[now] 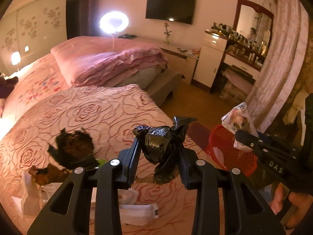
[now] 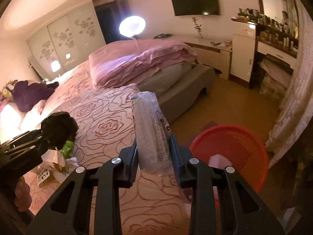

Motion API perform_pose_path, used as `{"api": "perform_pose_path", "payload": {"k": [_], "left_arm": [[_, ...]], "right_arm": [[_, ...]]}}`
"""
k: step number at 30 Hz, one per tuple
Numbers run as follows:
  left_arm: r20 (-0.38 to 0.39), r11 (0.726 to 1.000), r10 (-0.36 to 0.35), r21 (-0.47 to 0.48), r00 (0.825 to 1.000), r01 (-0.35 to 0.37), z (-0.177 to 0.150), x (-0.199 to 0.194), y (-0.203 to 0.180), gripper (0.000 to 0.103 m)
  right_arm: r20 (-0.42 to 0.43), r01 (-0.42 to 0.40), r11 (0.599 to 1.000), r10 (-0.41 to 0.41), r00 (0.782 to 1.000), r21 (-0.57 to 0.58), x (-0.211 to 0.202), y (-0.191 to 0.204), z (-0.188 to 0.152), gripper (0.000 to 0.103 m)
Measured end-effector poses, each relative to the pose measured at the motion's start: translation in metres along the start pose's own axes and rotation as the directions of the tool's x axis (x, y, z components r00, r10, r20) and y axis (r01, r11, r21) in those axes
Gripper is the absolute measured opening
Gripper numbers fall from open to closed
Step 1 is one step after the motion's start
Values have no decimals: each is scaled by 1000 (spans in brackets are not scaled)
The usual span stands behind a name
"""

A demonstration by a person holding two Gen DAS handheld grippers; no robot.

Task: Collect trash
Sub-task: 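Carry the black bag and wrapper to the wastebasket and open both tools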

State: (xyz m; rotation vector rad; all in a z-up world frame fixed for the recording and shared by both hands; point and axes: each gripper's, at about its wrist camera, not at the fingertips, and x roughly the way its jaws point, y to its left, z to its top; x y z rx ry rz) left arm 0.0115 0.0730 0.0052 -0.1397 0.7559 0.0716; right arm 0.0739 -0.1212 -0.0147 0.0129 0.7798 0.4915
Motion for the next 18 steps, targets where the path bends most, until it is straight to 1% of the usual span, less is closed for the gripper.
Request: {"api": "perform_pose_path", "payload": {"k": [10,14,18], "left_arm": [[-10,997,-56,50,998,57,12,12,-37,34],[-33,994,-90,61,995,92,16,23,-54,34],[-52,989,-106,100,993,111,20,37,-77,34]], "right_arm": [[15,74,995,-75,997,71,-13,-41,-4,29],[24,101,990,-104,994,98,-20,-58,-6,29],[23,134,982,-139,990,134,-24,-78,-10,29]]}}
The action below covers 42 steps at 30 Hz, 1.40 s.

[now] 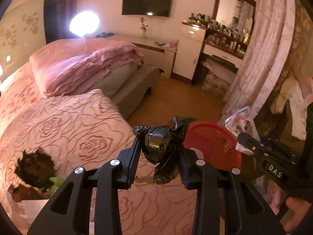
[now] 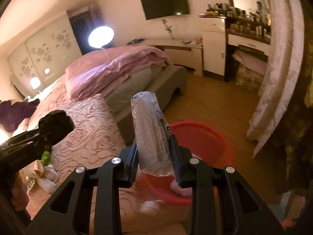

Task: Collect trash
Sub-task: 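Carry the black bag and wrapper to the wastebasket and open both tools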

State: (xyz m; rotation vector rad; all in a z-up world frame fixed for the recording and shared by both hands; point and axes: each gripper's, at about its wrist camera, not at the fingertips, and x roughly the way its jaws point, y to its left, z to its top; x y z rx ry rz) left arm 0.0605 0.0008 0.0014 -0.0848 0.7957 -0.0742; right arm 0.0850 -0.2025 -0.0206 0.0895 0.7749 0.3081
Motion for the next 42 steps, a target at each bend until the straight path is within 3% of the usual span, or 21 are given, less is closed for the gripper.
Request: {"api": "perform_pose_path", "payload": {"k": [11,23,26,28,31,39,42], "left_arm": [[-101,988,-59,136,993,72,0,64,-65,34],[-216,977,-83,176,973,122,-17,115,-87,35],[-235,976,-86,178,968,130,-19,120,-86,40],[-239,974,-88,181,967,133,-18,122,-87,51],[-235,973,-93,184,967,138,-19,121,-88,63],[-212,974,-74,193,974,116,-20,110,-87,70],[-192,976,-56,194,980,94,-19,104,-84,71]], "right_arm": [[-39,93,991,-90,995,92,10,-53,-10,29],[-179,116,982,-89,980,150,57,-85,-31,30],[-203,112,982,-80,976,155,66,-85,-32,31],[-213,112,982,-78,974,155,69,-85,-33,31],[-214,112,980,-75,974,164,70,-87,-34,44],[-202,118,979,-84,976,164,64,-86,-33,47],[-192,121,979,-89,977,162,61,-86,-32,53]]}}
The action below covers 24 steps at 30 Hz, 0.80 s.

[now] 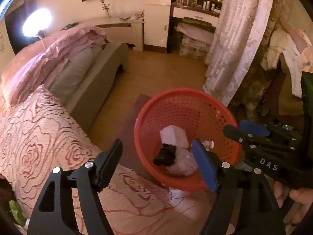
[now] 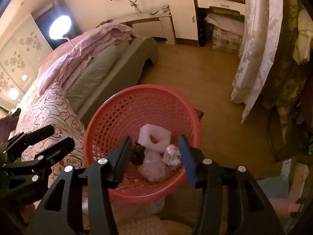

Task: Collect trash
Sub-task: 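Carry the black bag and wrapper to the wastebasket and open both tools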

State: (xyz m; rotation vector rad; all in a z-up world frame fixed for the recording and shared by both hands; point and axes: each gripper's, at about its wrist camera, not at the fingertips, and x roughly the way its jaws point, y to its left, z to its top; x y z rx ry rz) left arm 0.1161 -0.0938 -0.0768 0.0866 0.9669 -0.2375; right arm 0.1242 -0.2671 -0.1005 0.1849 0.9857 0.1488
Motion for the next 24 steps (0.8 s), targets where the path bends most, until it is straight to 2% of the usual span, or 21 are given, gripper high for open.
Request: {"api": "perform_pose_path", "payload": {"k": [6,19,24], "left_arm": [[28,1000,28,-14,999,-28,-2,-13,7,73],[60,994,79,-81,995,-74,-13,-39,28,73],[71,988,119,-103,990,-112,-21,-51,40,74]], "right_arm": [[27,-1,1000,1,1000,-16,-9,6,-2,62],[34,-12,998,15,999,-64,-15,26,-11,65],[30,-25,996,28,999,-91,-16,39,-15,65]]}}
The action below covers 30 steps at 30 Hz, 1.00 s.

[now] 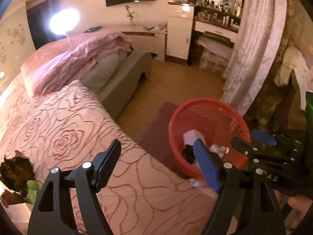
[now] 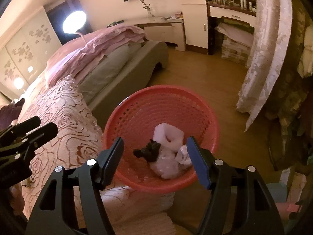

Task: Collect trash
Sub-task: 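Carry the black bag and wrapper to the wastebasket and open both tools, then move both tools back toward the trash pile on the bed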

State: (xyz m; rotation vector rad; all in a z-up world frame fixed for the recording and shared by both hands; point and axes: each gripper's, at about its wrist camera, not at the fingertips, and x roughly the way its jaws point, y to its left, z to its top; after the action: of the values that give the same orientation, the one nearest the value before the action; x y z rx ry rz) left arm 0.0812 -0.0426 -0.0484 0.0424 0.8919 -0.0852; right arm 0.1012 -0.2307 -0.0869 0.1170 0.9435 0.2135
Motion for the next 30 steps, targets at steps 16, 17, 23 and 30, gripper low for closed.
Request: {"api": "perform_pose_path", "payload": {"k": [16,17,23,30], "left_arm": [[13,992,68,-107,998,-66,-19,-26,51,74],[12,991,72,-113,997,-70,-20,-28,55,74],[9,985,100,-140,995,-98,-27,-35,68,74],[8,978,127,-168,992,-124,-32,-42,85,74]], "right_arm": [[7,-60,993,61,998,-102,-4,52,-4,68],[6,-65,992,66,998,-108,-4,55,-4,68],[-4,-99,984,99,995,-147,-4,75,-4,68],[-26,-126,976,123,992,-179,1,93,-5,68]]}}
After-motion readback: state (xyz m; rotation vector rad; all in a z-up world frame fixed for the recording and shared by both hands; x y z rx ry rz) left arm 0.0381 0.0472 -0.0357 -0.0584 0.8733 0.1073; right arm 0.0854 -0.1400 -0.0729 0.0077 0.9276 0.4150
